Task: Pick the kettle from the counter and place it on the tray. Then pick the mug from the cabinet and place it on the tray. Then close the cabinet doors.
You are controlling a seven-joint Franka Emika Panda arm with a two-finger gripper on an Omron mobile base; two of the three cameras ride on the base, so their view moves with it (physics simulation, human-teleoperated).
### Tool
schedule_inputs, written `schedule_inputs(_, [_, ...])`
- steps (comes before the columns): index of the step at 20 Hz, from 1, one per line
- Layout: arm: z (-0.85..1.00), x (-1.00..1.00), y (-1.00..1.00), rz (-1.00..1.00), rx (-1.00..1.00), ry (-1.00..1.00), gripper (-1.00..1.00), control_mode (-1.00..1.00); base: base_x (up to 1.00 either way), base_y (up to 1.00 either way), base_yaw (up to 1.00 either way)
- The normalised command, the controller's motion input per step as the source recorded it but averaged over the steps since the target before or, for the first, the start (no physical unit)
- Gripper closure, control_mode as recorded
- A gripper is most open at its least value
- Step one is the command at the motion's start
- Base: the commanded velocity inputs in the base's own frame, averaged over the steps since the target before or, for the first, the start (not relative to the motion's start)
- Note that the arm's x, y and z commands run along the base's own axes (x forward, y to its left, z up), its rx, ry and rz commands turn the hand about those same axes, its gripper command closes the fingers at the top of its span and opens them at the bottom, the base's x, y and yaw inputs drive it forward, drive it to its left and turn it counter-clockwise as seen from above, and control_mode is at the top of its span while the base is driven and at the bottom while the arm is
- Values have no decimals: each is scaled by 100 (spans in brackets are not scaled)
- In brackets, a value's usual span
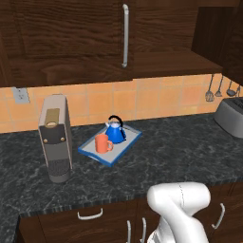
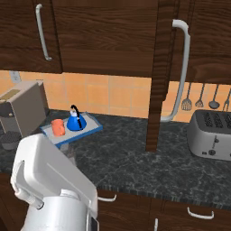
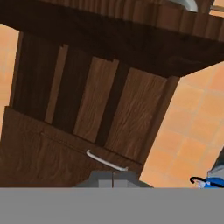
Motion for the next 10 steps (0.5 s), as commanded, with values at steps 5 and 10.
schedule_inputs(5, [-7, 2, -41, -8, 9, -8, 100, -100, 0, 0, 0])
schedule_inputs(10, [-24, 25, -42, -2, 7, 0, 100, -100, 0, 0, 0])
